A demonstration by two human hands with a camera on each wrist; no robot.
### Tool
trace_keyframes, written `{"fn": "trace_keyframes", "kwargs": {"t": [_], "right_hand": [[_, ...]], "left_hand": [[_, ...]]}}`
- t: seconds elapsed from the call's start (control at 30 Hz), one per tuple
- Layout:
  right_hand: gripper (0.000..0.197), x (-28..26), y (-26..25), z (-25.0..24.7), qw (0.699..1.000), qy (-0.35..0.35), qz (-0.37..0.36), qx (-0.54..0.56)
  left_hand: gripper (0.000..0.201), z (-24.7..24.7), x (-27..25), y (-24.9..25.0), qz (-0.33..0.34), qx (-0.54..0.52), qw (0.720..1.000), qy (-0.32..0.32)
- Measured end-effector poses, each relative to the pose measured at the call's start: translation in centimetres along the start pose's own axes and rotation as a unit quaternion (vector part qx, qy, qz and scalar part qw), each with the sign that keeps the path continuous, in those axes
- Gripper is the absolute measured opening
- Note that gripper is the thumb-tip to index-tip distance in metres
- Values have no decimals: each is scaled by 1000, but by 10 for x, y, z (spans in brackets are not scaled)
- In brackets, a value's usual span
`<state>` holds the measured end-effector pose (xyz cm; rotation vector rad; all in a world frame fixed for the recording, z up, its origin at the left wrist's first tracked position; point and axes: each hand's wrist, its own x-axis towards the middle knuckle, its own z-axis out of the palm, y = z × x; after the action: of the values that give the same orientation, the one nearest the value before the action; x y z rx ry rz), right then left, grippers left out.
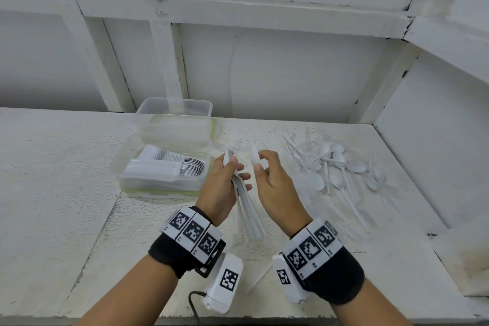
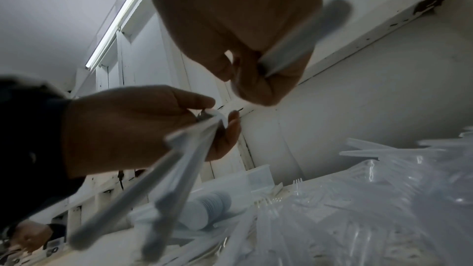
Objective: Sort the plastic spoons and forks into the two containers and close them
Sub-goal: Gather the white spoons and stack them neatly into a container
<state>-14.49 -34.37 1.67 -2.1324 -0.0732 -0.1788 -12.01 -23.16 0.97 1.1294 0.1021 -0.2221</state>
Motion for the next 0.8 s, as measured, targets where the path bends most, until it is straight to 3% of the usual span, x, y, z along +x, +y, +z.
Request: {"fn": "trace_keyframes", "kwargs": {"t": [0.13, 0.27, 0.37, 0.57, 0.7, 0.8], "right_hand": [[21, 5, 9, 11, 996, 48, -42, -55], [23, 6, 8, 14, 992, 62, -73, -82], [33, 7, 4, 18, 995, 39, -60, -75], [24, 13, 0, 8, 994, 10, -62, -86], [11, 23, -8, -5, 995, 46, -85, -18], [29, 32, -11, -12, 997, -7, -76, -12]], "left_hand": [[35, 0, 0, -2, -16, -5, 999, -32], [23, -2, 4, -1, -15, -14, 999, -32], [25, -1, 4, 0, -13, 0, 999, -46], [54, -7, 6, 4, -52, 44, 996, -54], [54, -6, 5, 10, -36, 77, 995, -58], [53, -4, 5, 14, -13, 98, 993, -70]]}}
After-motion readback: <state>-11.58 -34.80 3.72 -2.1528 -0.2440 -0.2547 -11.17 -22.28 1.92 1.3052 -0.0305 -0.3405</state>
